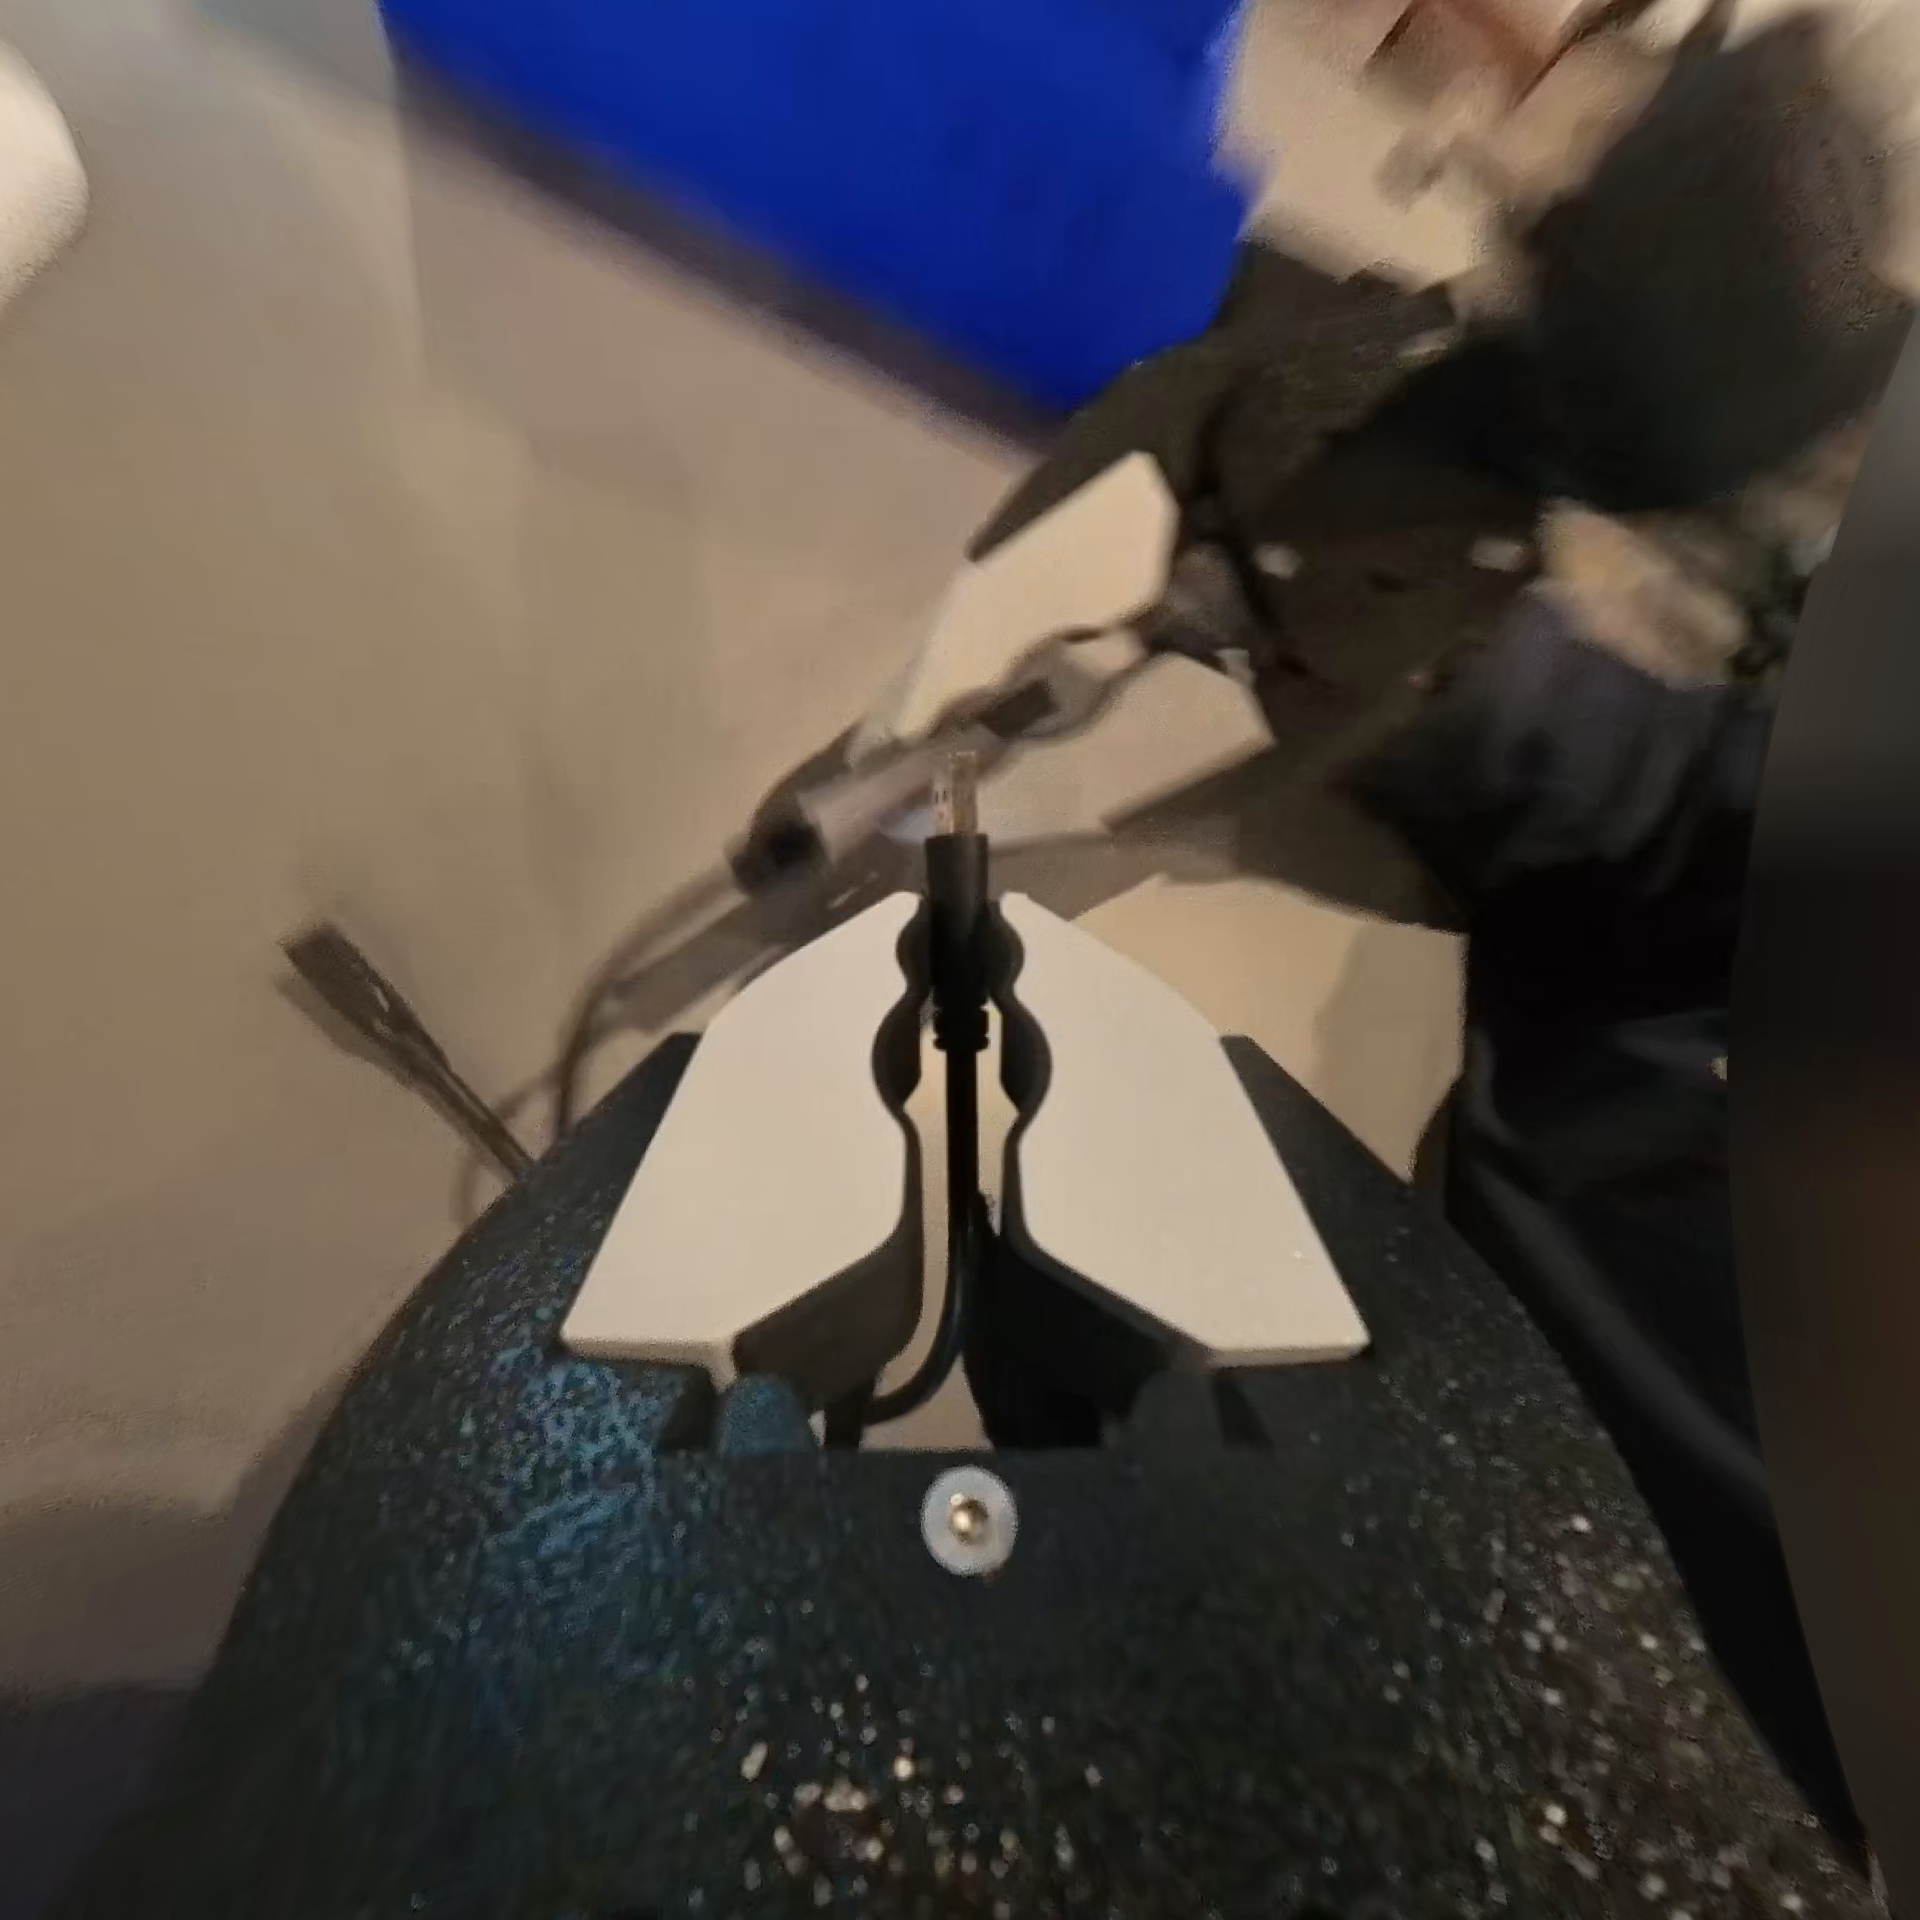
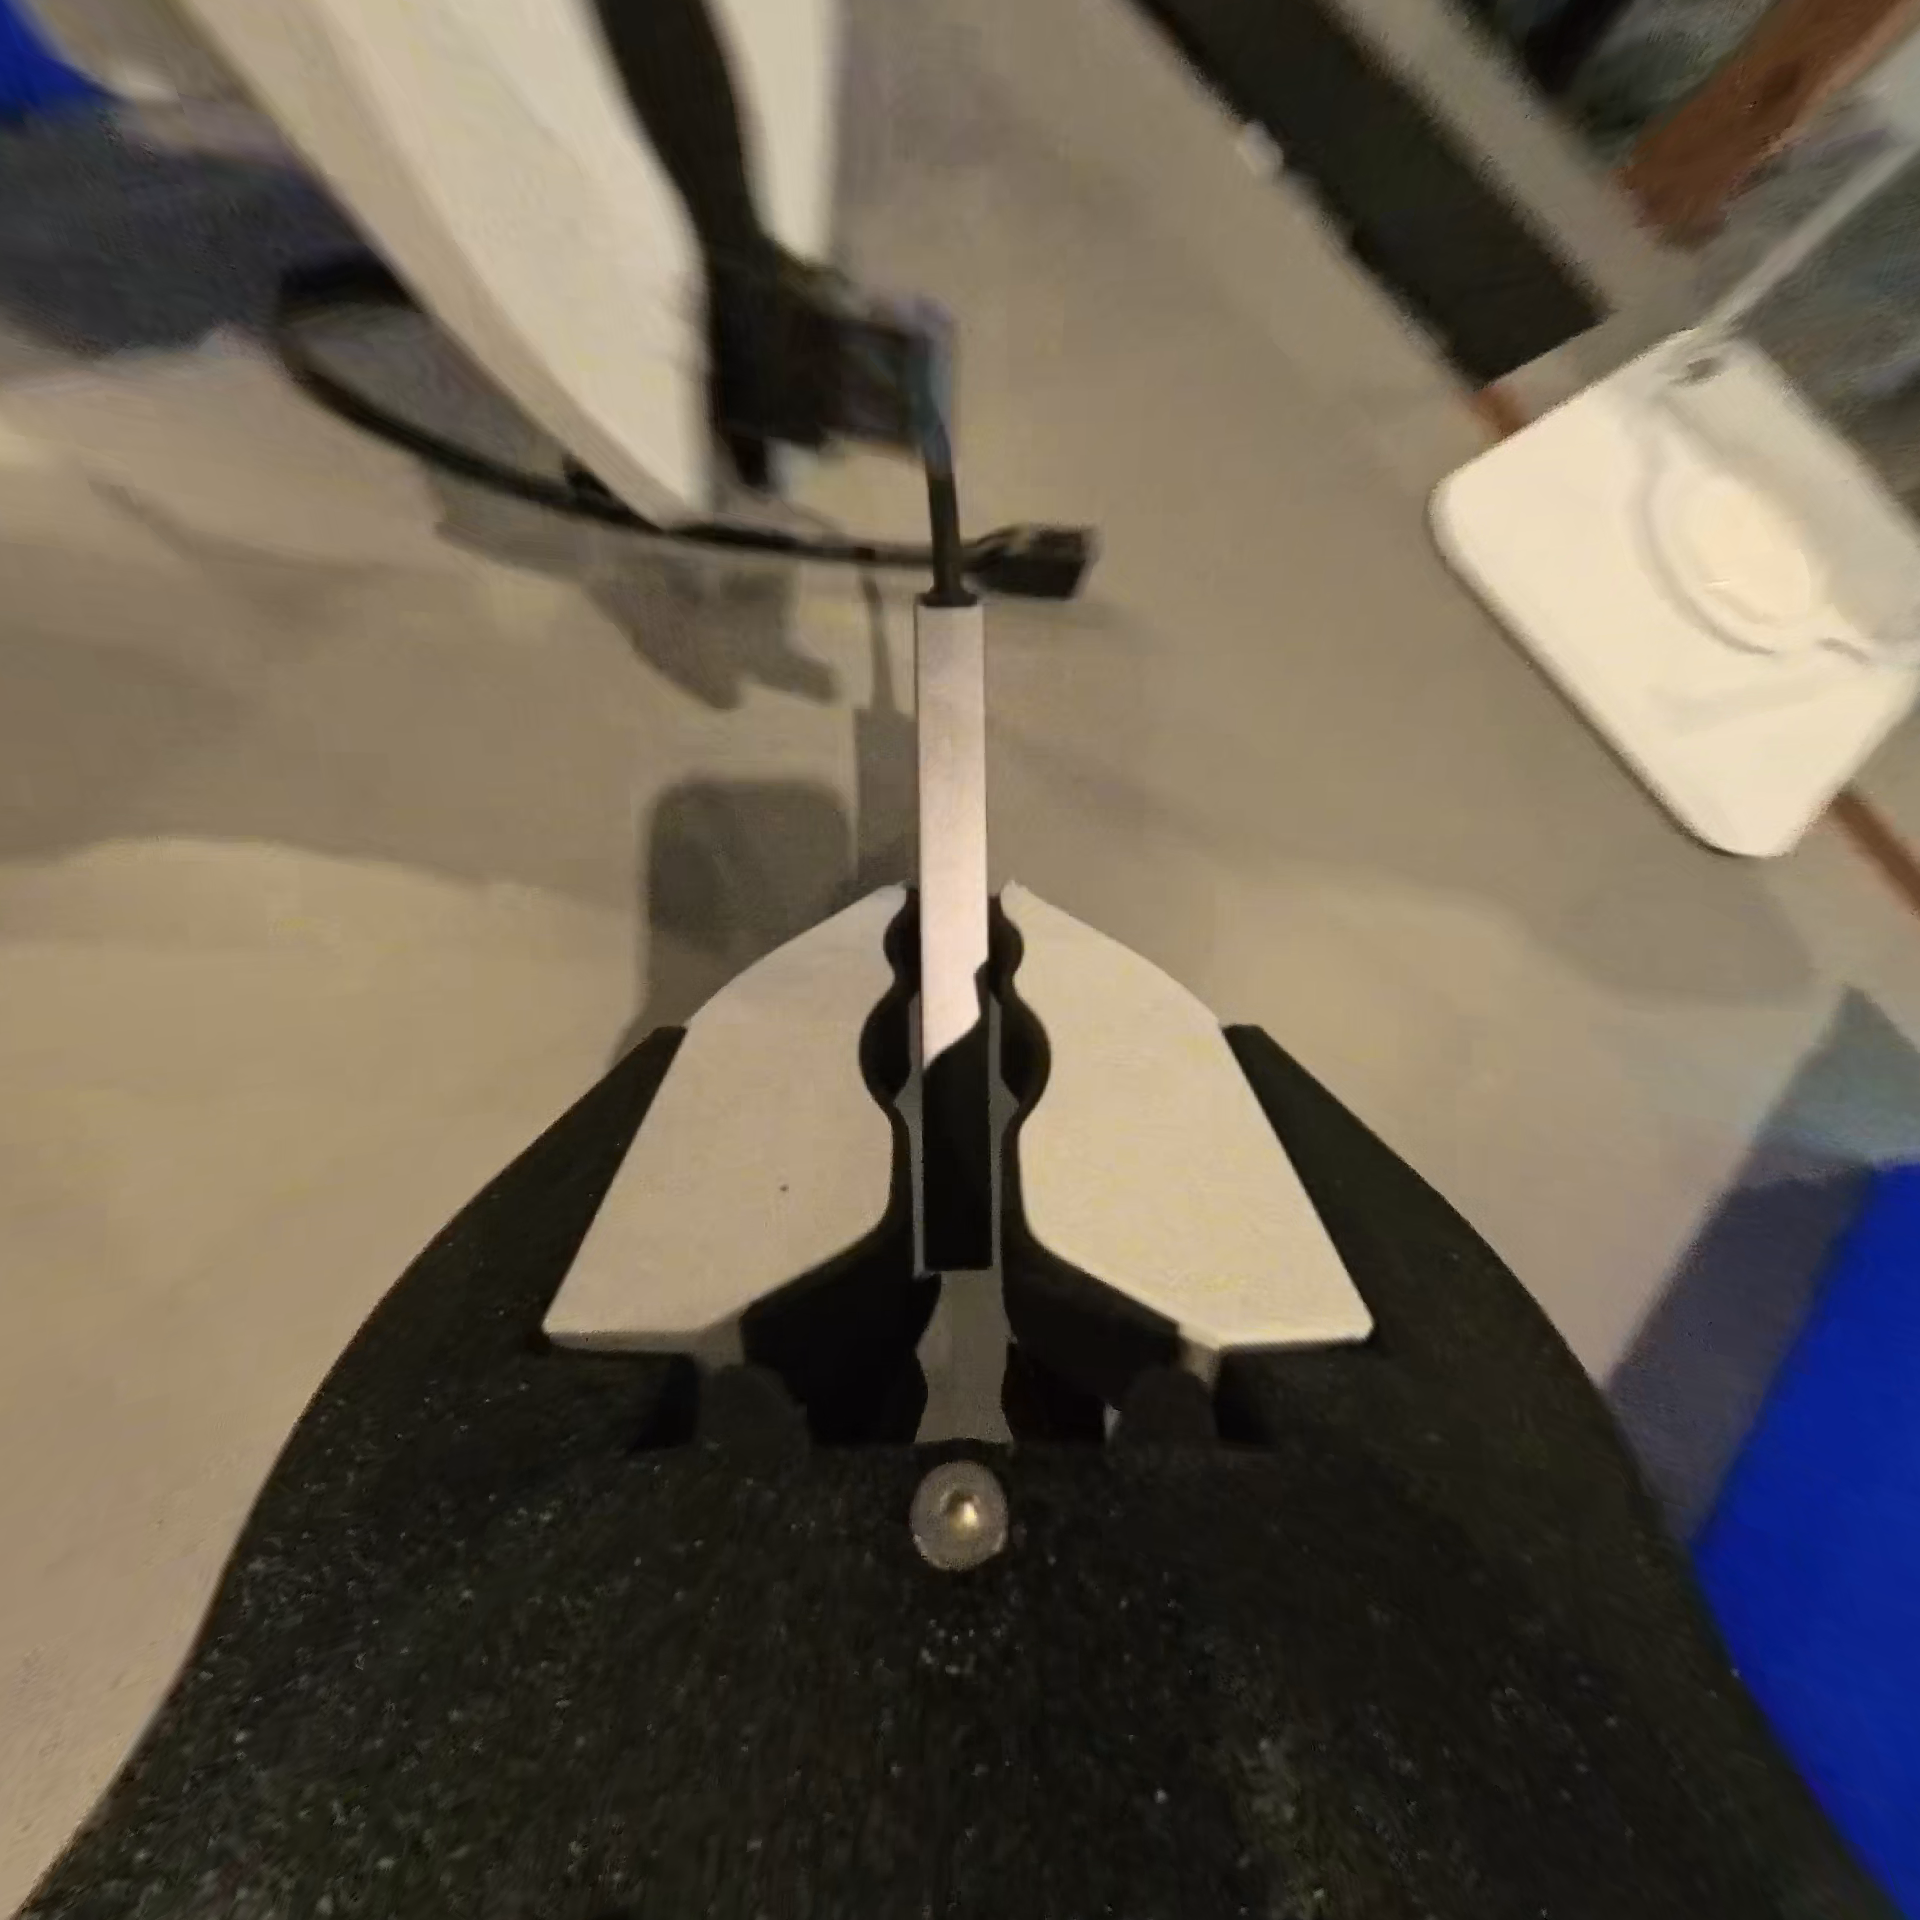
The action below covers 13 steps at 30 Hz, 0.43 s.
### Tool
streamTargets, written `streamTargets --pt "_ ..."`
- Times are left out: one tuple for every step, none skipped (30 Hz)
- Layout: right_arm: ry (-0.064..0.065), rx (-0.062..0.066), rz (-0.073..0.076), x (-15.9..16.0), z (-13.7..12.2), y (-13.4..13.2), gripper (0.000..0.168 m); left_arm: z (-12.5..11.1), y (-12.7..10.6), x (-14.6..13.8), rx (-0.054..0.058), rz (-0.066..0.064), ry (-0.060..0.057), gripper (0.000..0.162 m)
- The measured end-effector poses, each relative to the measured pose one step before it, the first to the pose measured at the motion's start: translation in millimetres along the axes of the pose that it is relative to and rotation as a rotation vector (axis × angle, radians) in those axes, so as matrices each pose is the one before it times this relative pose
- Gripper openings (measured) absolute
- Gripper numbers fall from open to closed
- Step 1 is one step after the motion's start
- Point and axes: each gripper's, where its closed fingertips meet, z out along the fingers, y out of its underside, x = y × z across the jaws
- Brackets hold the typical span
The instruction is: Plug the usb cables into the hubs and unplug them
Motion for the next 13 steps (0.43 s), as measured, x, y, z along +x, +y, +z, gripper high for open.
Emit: streamTargets --pt "0.0438 0.0612 0.0368 11.54 -7.99 -5.85 0.012 -10.22 -8.24 6.60 0.0522 0.0257 0.0179 0.009" --pt "0.0319 0.0692 0.0435 10.26 -8.31 -7.39 0.012 -8.89 -7.84 7.16 0.0468 0.0283 0.0187 0.009" --pt "0.0155 0.0782 0.0495 7.91 -8.41 -9.23 0.012 -7.15 -6.93 6.48 0.0382 0.0236 0.0119 0.009" --pt "-0.0099 0.0845 0.0486 4.05 -8.32 -10.97 0.012 -5.52 -5.75 4.97 0.0279 0.0216 -0.0001 0.009" --pt "-0.0285 0.0899 0.0445 0.56 -8.05 -12.21 0.012 -3.71 -4.80 3.62 0.0202 0.0217 -0.0082 0.009" --pt "-0.0287 0.0855 0.0580 -0.12 -7.15 -12.11 0.012 -1.57 -3.84 3.70 0.0134 0.0212 -0.0059 0.009" --pt "-0.0514 0.0793 0.0628 -3.30 -5.85 -11.46 0.012 0.22 -2.71 4.29 0.0065 0.0208 0.0003 0.009" --pt "-0.0737 0.0782 0.0649 -6.18 -4.89 -10.97 0.012 1.77 -1.57 4.29 -0.0017 0.0174 0.0019 0.009" --pt "-0.0705 0.0698 0.0695 -5.81 -3.92 -9.41 0.012 2.96 -0.68 4.02 -0.0068 0.0187 0.0016 0.009" --pt "-0.0767 0.0539 0.0615 -6.38 -2.86 -7.08 0.012 3.46 -0.24 3.69 -0.0084 0.0292 0.0018 0.009" --pt "-0.0864 0.0481 0.0486 -7.96 -2.54 -5.94 0.012 3.60 -0.70 2.84 -0.0027 0.0506 -0.0030 0.009" --pt "-0.0628 0.0414 0.0440 -5.40 -2.11 -4.86 0.012 3.33 -0.77 2.01 0.0032 0.0674 -0.0039 0.009" --pt "-0.0499 0.0355 0.0289 -4.15 -1.95 -4.01 0.012 2.96 -0.92 3.36 0.0083 0.0798 0.0094 0.009"
